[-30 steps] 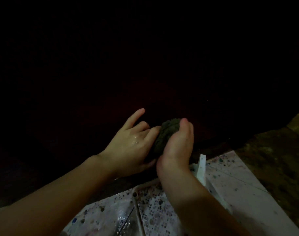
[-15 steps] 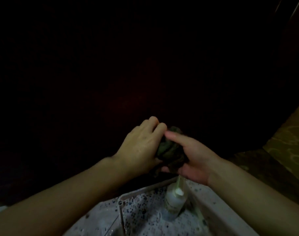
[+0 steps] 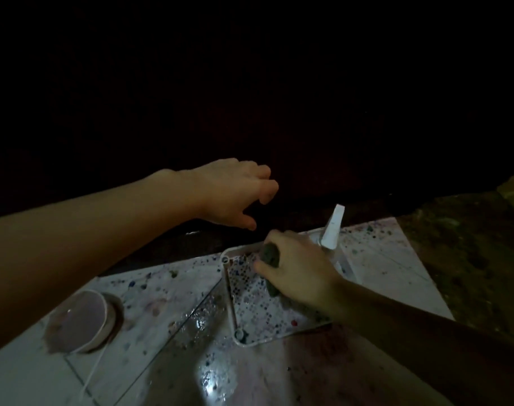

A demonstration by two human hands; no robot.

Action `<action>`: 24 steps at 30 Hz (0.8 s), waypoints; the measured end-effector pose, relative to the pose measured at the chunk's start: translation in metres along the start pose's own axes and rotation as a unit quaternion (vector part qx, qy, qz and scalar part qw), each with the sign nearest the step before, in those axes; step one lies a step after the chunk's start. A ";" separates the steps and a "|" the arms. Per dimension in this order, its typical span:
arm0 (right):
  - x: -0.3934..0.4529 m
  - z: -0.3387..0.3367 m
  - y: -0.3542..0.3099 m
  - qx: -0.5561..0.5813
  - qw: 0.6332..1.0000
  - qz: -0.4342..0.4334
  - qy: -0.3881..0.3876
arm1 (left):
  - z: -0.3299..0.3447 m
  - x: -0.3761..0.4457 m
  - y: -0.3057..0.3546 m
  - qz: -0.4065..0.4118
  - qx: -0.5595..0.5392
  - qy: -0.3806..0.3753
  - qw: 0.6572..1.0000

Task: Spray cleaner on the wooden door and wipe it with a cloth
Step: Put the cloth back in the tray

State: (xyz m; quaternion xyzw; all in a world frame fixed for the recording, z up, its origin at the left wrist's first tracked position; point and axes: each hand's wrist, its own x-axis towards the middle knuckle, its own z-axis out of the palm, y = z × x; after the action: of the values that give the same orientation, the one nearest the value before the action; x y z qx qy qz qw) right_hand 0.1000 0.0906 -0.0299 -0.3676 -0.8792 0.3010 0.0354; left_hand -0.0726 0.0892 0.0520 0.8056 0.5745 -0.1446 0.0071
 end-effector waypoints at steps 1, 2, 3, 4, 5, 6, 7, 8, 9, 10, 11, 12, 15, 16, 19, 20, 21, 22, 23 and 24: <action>0.001 0.014 0.005 -0.028 1.000 -0.005 -0.013 | 0.009 0.000 0.001 0.000 -0.003 -0.014 1.000; 0.004 0.029 0.012 -0.060 0.998 -0.007 -0.021 | 0.018 0.001 0.003 -0.003 -0.012 -0.031 0.999; 0.005 0.045 0.019 -0.095 0.995 -0.003 -0.028 | 0.029 0.001 0.005 -0.006 -0.023 -0.049 0.999; 0.008 0.059 0.027 -0.122 0.992 0.004 -0.036 | 0.041 0.002 0.009 -0.011 -0.034 -0.068 0.997; 0.012 0.071 0.035 -0.135 0.990 0.012 -0.047 | 0.054 0.003 0.013 -0.018 -0.050 -0.088 0.995; 0.016 0.083 0.043 -0.135 0.988 0.014 -0.069 | 0.067 0.005 0.018 -0.028 -0.067 -0.112 0.991; 0.021 0.093 0.050 -0.132 0.986 0.019 -0.099 | 0.081 0.007 0.024 -0.041 -0.087 -0.137 0.986; 0.024 0.100 0.057 -0.132 0.983 0.021 -0.128 | 0.096 0.010 0.029 -0.063 -0.111 -0.165 0.978; 0.025 0.105 0.062 -0.140 0.979 0.020 -0.148 | 0.109 0.013 0.036 -0.095 -0.145 -0.189 0.967; 0.022 0.104 0.065 -0.151 0.976 0.012 -0.153 | 0.124 0.015 0.043 -0.135 -0.186 -0.205 0.951; 0.014 0.101 0.070 -0.154 0.977 0.001 -0.146 | 0.140 0.016 0.051 -0.185 -0.228 -0.203 0.934; 0.002 0.094 0.075 -0.154 0.980 -0.028 -0.122 | 0.158 0.015 0.058 -0.244 -0.262 -0.187 0.915; -0.044 0.074 0.109 -0.158 0.981 -0.113 0.023 | 0.204 -0.001 0.085 -0.410 -0.328 -0.127 0.842; -0.057 0.072 0.130 -0.148 0.983 -0.078 0.082 | 0.215 -0.005 0.092 -0.454 -0.364 -0.098 0.807; -0.066 0.077 0.198 -0.092 0.961 0.202 0.165 | 0.230 -0.010 0.107 -0.535 -0.447 -0.021 0.717; -0.062 0.079 0.215 -0.087 0.948 0.270 0.145 | 0.231 -0.007 0.110 -0.545 -0.454 -0.014 0.704; -0.058 0.082 0.231 -0.084 0.941 0.302 0.124 | 0.232 -0.004 0.111 -0.553 -0.452 -0.010 0.700; -0.053 0.080 0.236 -0.083 0.942 0.308 0.106 | 0.232 0.000 0.110 -0.559 -0.447 -0.008 0.699; -0.048 0.079 0.237 -0.075 0.950 0.293 0.077 | 0.232 0.003 0.108 -0.562 -0.440 -0.003 0.700; -0.044 0.076 0.235 -0.079 0.952 0.291 0.050 | 0.231 0.004 0.105 -0.564 -0.434 0.002 0.703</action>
State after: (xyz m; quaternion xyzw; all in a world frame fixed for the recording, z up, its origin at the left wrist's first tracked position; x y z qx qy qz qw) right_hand 0.2568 0.1520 -0.2151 -0.6237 -0.7523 0.2087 -0.0388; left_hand -0.0256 0.0164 -0.1862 0.2397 0.9206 0.1452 0.2719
